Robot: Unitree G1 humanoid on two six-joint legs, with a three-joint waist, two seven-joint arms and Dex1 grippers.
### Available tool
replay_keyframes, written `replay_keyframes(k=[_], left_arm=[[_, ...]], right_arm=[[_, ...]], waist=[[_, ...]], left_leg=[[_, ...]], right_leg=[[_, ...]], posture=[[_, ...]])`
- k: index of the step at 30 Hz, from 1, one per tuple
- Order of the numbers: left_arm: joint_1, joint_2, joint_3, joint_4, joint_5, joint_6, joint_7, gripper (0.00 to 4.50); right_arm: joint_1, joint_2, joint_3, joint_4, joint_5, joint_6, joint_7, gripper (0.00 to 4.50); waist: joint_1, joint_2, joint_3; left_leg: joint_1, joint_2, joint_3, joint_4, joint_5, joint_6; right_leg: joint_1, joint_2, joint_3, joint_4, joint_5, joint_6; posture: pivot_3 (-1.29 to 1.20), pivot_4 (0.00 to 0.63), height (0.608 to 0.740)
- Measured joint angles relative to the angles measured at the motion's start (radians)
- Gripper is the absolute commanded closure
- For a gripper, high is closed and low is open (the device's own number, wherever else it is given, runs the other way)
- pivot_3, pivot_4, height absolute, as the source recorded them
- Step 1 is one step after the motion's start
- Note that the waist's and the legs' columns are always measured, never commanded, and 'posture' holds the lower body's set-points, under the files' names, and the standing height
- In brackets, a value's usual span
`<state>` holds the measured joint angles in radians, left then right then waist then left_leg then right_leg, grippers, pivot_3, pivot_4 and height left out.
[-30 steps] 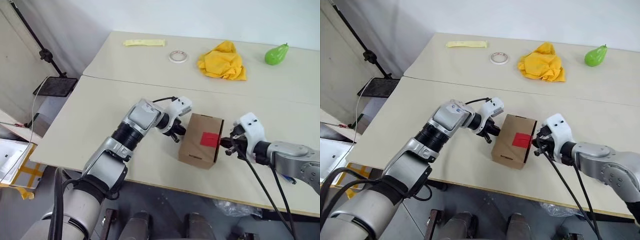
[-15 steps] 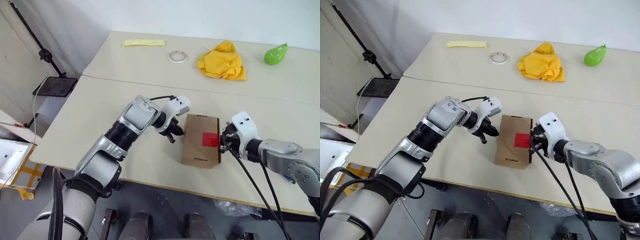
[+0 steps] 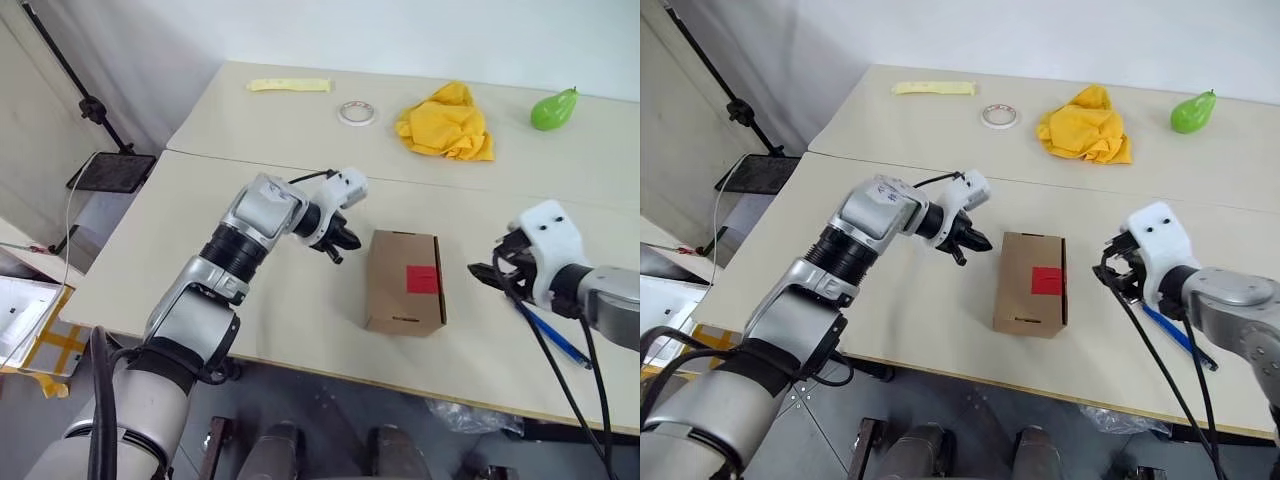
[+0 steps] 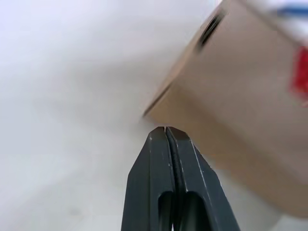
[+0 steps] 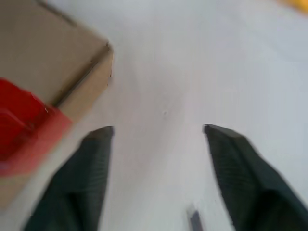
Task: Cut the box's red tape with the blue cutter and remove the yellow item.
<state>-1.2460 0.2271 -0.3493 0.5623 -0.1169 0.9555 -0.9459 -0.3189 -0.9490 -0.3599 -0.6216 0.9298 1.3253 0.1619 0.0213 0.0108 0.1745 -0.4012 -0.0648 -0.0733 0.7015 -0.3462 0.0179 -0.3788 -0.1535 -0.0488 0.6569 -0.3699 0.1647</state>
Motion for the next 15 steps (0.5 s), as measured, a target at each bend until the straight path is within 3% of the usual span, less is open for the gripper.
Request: replay_keyframes(k=[2,8,15], left_arm=[[0.0,-0.019,-0.003,-0.001,0.0,-0.018,-0.01,4.5],[0.001,-0.06,-0.005,-0.041,-0.024,-0.02,-0.047,4.5],[-0.005,-0.059,0.001,-0.035,-0.034,-0.028,-0.054,4.5]], right_arm=[[-0.016,0.041,-0.011,-0.028,0.046,0.032,-0.011,0.03],[-0.014,0.167,-0.012,-0.085,0.107,0.117,-0.097,0.03],[0.005,0.203,-0.019,-0.091,0.104,0.139,-0.147,0.03]], waist=[[0.0,0.0,0.0],[0.0,0.0,0.0],[-0.002,0.0,0.0]], left_leg=[[0.0,0.0,0.0,0.0,0.0,0.0],[0.0,-0.001,0.0,0.0,0.0,0.0],[0.001,-0.001,-0.001,0.0,0.0,0.0]], right_leg=[[0.0,0.0,0.0,0.0,0.0,0.0],[0.0,-0.001,0.001,0.001,0.0,0.0],[0.0,-0.001,0.002,0.002,0.0,0.0]], posture=[[0.0,0.15,0.74],[0.0,0.15,0.74],[0.0,0.15,0.74]])
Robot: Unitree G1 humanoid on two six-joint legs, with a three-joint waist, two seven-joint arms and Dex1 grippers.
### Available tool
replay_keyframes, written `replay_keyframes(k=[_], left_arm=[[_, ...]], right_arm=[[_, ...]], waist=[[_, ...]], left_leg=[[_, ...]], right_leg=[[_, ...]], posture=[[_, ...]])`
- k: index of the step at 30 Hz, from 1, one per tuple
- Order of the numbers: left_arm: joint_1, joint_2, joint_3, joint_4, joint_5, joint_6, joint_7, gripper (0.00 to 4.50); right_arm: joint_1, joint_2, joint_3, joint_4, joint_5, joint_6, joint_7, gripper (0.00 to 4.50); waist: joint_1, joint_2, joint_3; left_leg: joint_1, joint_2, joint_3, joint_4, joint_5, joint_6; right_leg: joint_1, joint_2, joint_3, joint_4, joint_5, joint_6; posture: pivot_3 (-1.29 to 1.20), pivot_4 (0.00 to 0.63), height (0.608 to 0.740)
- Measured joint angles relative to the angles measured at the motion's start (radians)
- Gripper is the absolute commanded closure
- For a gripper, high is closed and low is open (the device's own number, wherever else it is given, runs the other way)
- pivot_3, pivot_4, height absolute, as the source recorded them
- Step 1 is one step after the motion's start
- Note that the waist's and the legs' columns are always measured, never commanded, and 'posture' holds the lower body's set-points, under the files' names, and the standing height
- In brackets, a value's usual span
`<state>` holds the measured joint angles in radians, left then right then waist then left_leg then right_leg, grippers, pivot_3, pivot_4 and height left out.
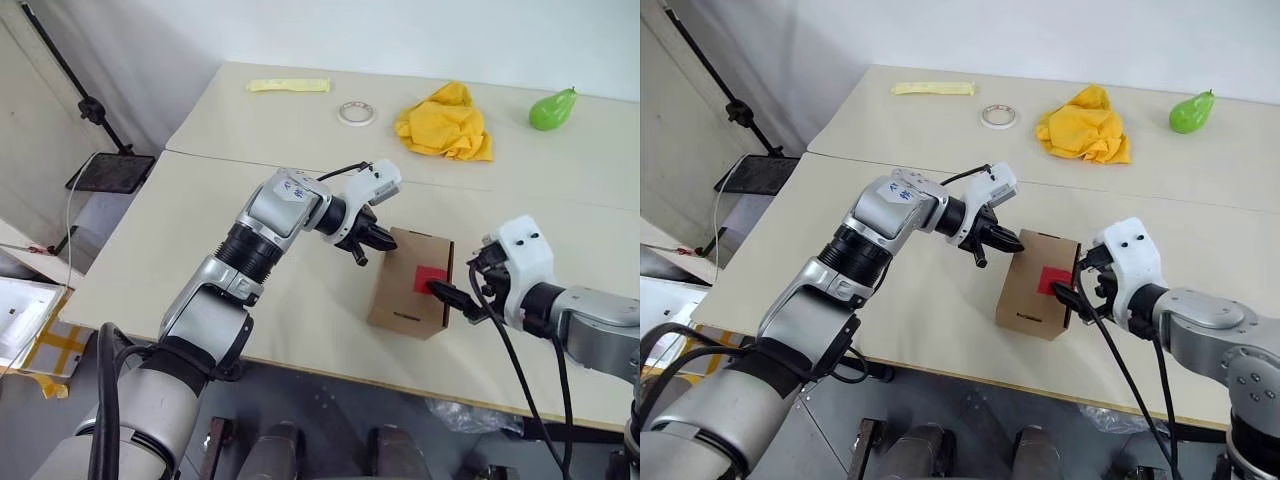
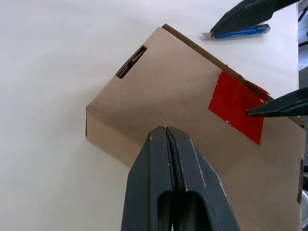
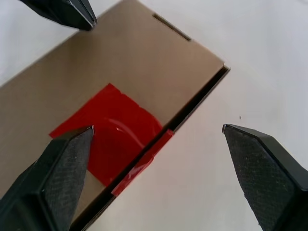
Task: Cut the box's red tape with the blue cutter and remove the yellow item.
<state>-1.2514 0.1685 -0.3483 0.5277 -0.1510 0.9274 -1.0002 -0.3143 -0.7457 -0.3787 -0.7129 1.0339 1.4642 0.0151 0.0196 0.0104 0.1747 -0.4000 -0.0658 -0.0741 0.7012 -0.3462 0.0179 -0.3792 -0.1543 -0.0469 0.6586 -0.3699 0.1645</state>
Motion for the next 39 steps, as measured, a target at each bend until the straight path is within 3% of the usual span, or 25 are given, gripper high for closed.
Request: replay_keyframes(k=[7,13,26,39], left_arm=[[-0.021,-0.024,-0.004,0.022,-0.001,-0.041,-0.043,4.5],[-0.02,-0.078,-0.084,0.039,0.023,-0.107,-0.087,4.5],[0.008,-0.069,-0.144,0.041,0.078,-0.221,-0.122,4.5],[0.044,0.002,-0.142,-0.022,0.079,-0.19,-0.135,4.5]], right_arm=[[0.002,0.003,-0.027,0.01,-0.026,0.002,-0.01,0.03],[0.018,0.004,-0.071,0.012,-0.034,0.003,-0.003,0.03],[0.175,-0.052,-0.094,-0.008,-0.074,-0.048,0.089,0.03],[0.258,-0.215,0.14,0.066,-0.229,-0.19,0.305,0.03]], waist=[[0.002,0.0,0.0],[0.001,0.0,0.0],[-0.005,-0.005,-0.003],[-0.022,-0.009,-0.005]], left_leg=[[0.0,0.0,0.0,0.0,0.0,0.0],[0.0,-0.001,0.001,-0.001,0.0,0.0],[0.009,-0.001,0.001,-0.004,0.0,0.001],[0.011,0.002,0.004,-0.003,0.0,0.001]], right_leg=[[0.0,0.0,0.0,0.0,0.0,0.0],[0.0,-0.001,0.0,0.0,0.0,0.0],[0.006,-0.001,0.002,0.0,0.0,0.0],[0.007,0.001,0.003,-0.001,0.0,0.0]], posture=[[0.0,0.15,0.74],[0.0,0.15,0.74],[0.0,0.15,0.74],[0.0,0.15,0.74]])
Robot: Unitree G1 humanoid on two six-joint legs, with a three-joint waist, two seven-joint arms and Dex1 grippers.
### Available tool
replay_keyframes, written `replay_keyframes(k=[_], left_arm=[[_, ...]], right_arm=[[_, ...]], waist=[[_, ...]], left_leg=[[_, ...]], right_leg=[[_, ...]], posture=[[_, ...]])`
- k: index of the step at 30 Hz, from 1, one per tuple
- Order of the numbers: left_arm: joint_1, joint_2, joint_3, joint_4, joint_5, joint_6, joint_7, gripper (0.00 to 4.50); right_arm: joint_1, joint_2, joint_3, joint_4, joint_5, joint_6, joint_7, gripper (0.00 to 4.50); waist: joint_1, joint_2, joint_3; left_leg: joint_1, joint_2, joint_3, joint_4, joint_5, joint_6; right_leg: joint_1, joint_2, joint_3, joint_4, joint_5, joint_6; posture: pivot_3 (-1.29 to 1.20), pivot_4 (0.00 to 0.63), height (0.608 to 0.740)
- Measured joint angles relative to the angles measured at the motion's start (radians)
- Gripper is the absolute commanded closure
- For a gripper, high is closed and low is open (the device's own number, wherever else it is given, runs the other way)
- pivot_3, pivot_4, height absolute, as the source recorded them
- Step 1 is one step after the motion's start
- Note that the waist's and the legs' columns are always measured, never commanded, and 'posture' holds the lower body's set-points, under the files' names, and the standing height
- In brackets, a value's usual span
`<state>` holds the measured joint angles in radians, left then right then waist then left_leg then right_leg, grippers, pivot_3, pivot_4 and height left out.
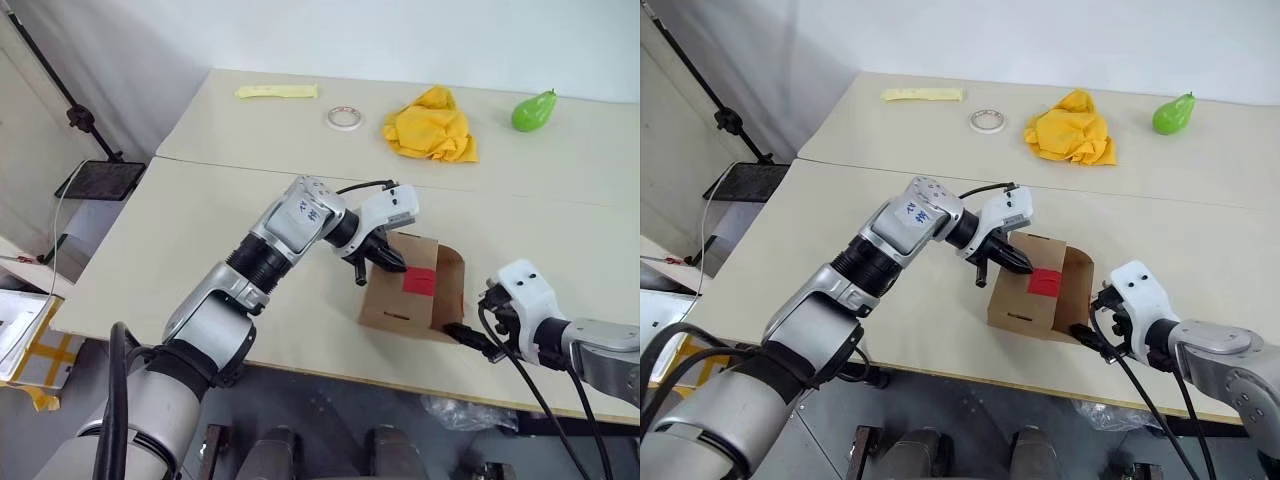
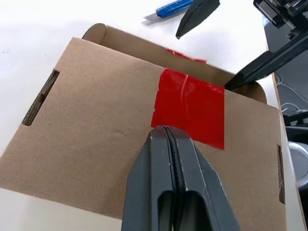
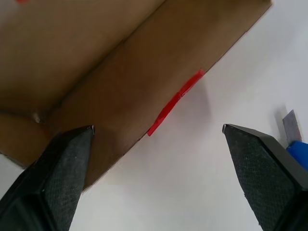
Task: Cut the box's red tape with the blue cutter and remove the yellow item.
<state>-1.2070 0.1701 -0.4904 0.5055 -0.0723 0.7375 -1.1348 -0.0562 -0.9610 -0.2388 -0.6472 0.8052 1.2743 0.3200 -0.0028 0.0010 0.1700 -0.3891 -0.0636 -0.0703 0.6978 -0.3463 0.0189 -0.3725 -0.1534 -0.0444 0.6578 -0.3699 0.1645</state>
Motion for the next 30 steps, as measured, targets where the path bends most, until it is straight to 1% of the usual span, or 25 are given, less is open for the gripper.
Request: replay_keyframes(k=[3,6,9,11,13,19,22,25,30], left_arm=[[0.008,0.007,0.0,-0.028,0.0,0.022,0.007,4.5],[0.017,0.013,0.001,-0.048,0.0,0.041,0.016,4.5],[0.024,0.022,0.002,-0.064,0.0,0.052,0.02,4.5],[0.031,0.027,0.007,-0.07,0.0,0.062,0.024,4.5],[0.035,0.027,0.01,-0.076,-0.001,0.067,0.03,4.5],[0.043,0.033,0.011,-0.102,-0.001,0.082,0.036,4.5],[0.05,0.045,0.011,-0.115,-0.001,0.09,0.039,4.5],[0.059,0.052,0.01,-0.136,-0.001,0.092,0.045,4.5],[0.074,0.064,0.01,-0.159,-0.003,0.099,0.048,4.5]], right_arm=[[0.01,-0.032,0.048,0.033,-0.044,-0.046,0.052,0.03],[0.031,-0.085,0.066,0.038,-0.083,-0.096,0.112,0.03],[0.03,-0.082,0.067,0.062,-0.091,-0.116,0.147,0.03],[-0.025,0.0,0.051,0.113,-0.066,-0.095,0.146,0.03],[-0.093,0.081,0.026,0.159,-0.025,-0.056,0.132,0.03],[-0.207,0.22,-0.064,0.27,0.062,0.114,0.088,0.03],[-0.275,0.293,-0.135,0.352,0.089,0.213,0.07,0.03],[-0.31,0.346,-0.199,0.394,0.094,0.284,0.05,0.03],[-0.28,0.35,-0.272,0.422,0.177,0.308,0.027,0.03]], waist=[[0.0,0.0,0.0],[0.001,-0.001,0.0],[0.001,-0.002,0.0],[-0.002,-0.005,0.0],[-0.001,-0.005,-0.001],[0.0,-0.005,-0.001],[-0.003,-0.004,-0.001],[-0.006,-0.004,-0.002],[-0.001,-0.004,-0.002]], left_leg=[[0.0,0.0,0.001,0.0,0.0,0.0],[0.0,0.001,0.001,0.0,0.0,0.0],[0.0,0.001,0.001,0.0,0.0,0.0],[0.001,0.003,0.002,0.0,0.0,0.0],[0.001,0.006,0.002,0.0,0.001,-0.001],[0.002,0.006,0.002,0.0,0.001,-0.001],[0.003,0.006,0.002,0.0,0.001,-0.002],[0.004,0.007,0.002,0.0,0.001,-0.002],[0.004,0.008,0.002,-0.001,0.001,-0.002]], right_leg=[[0.0,0.0,0.001,0.0,0.0,0.0],[0.0,0.0,0.001,-0.001,0.0,0.0],[0.001,0.001,0.001,-0.001,0.0,0.0],[0.002,0.002,0.001,-0.003,0.0,0.0],[0.002,0.002,0.001,-0.004,0.0,0.0],[0.002,0.002,0.001,-0.003,0.0,-0.001],[0.003,0.003,0.001,-0.003,0.0,-0.002],[0.003,0.004,0.002,-0.003,0.0,-0.002],[0.003,0.003,0.002,-0.003,0.0,-0.002]], posture=[[0.0,0.15,0.74],[0.0,0.15,0.74],[0.0,0.15,0.74],[0.0,0.15,0.74],[0.0,0.15,0.74],[0.0,0.15,0.74],[0.0,0.15,0.74],[0.0,0.15,0.74],[0.0,0.15,0.74]])
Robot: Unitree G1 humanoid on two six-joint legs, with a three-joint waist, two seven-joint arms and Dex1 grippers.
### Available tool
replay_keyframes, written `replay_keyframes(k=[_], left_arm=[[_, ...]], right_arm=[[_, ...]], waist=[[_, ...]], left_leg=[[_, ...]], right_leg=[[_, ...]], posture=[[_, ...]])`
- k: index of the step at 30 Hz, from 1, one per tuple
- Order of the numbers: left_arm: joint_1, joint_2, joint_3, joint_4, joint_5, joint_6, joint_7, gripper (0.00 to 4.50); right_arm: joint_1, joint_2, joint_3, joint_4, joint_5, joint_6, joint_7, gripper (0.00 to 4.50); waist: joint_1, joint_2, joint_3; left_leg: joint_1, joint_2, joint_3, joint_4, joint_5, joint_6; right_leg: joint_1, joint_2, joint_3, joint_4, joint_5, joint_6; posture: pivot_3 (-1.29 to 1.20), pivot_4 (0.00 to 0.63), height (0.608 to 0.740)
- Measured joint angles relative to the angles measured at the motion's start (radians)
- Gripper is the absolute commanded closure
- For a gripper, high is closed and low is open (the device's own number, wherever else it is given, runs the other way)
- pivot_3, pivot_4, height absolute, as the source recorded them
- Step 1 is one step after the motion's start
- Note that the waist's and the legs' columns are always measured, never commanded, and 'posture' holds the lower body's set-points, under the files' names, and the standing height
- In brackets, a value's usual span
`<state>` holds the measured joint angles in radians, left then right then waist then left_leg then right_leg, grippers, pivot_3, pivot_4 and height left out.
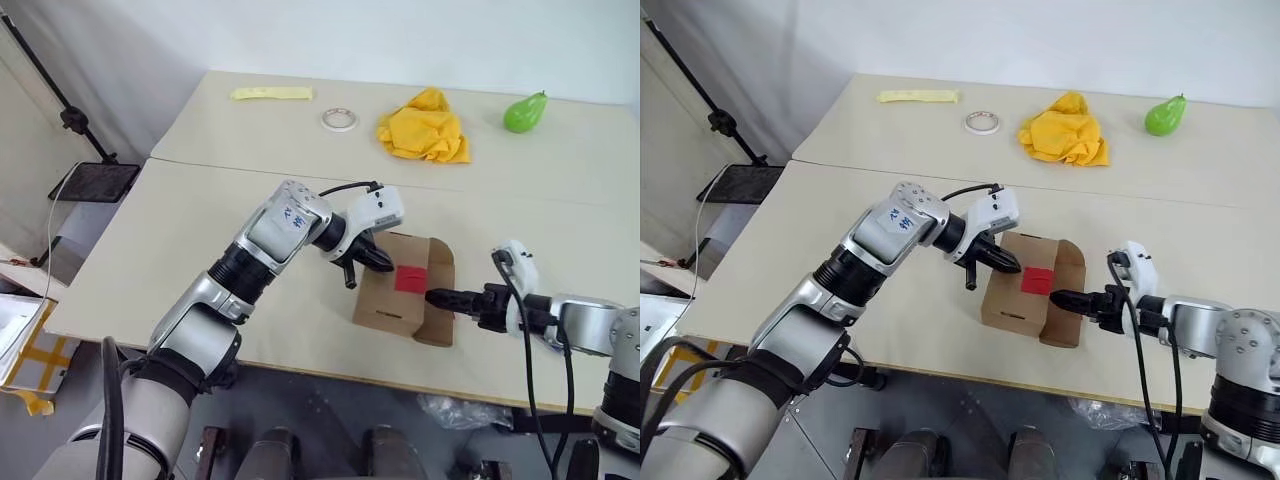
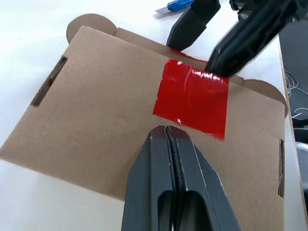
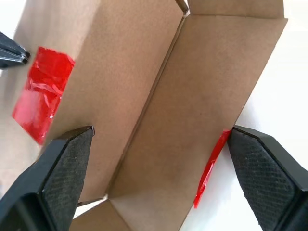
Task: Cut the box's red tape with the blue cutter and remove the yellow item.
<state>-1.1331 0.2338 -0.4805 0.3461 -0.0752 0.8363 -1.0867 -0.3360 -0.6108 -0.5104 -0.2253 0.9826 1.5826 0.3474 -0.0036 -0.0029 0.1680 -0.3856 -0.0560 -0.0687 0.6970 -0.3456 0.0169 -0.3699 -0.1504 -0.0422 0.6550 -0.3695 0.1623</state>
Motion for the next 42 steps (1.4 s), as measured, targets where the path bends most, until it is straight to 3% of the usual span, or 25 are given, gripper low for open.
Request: replay_keyframes(k=[8,12,15,26,32,42], left_arm=[[0.005,0.02,-0.001,-0.021,0.0,0.019,0.003,4.5],[0.005,0.028,-0.004,-0.016,0.003,0.024,0.002,4.5],[0.005,0.027,-0.005,-0.017,0.003,0.023,0.003,4.5],[0.003,0.008,-0.005,-0.01,0.002,0.011,0.002,4.5],[-0.005,-0.004,-0.005,0.019,0.001,-0.008,-0.001,4.5],[-0.025,-0.034,0.026,0.061,-0.001,-0.031,0.002,4.5]], right_arm=[[-0.034,0.072,-0.015,0.039,0.022,0.011,-0.05,0.03],[-0.053,0.098,-0.016,0.065,0.021,0.012,-0.071,0.03],[-0.063,0.105,-0.015,0.075,0.022,0.016,-0.081,0.59],[-0.05,0.113,0.026,0.08,0.031,0.027,-0.105,4.39],[-0.05,0.087,0.026,0.06,0.086,0.027,-0.185,4.45],[-0.098,-0.058,0.021,-0.022,0.368,0.027,-0.531,4.45]], waist=[[-0.013,0.0,-0.001],[-0.024,-0.001,-0.001],[-0.024,0.0,-0.001],[-0.01,0.0,-0.001],[0.003,0.0,0.0],[0.033,0.001,0.0]], left_leg=[[0.003,0.0,0.001,0.0,0.0,0.0],[0.015,0.001,0.001,-0.006,0.001,-0.001],[0.016,0.003,0.002,-0.007,0.001,-0.003],[0.015,0.002,0.002,-0.011,0.001,-0.003],[0.014,0.001,0.002,-0.011,0.001,-0.003],[0.01,-0.002,0.0,-0.012,0.001,-0.002]], right_leg=[[0.003,0.001,0.001,-0.001,0.0,0.0],[0.014,0.001,0.001,-0.006,0.0,-0.001],[0.015,0.002,0.002,-0.009,0.0,-0.001],[0.013,0.0,0.003,-0.01,0.0,-0.001],[0.013,-0.001,0.003,-0.012,0.0,-0.001],[0.011,-0.003,0.0,-0.014,0.0,0.0]], posture=[[0.0,0.15,0.74],[0.0,0.15,0.74],[0.0,0.15,0.74],[0.0,0.15,0.74],[0.0,0.15,0.74],[0.0,0.15,0.74]])
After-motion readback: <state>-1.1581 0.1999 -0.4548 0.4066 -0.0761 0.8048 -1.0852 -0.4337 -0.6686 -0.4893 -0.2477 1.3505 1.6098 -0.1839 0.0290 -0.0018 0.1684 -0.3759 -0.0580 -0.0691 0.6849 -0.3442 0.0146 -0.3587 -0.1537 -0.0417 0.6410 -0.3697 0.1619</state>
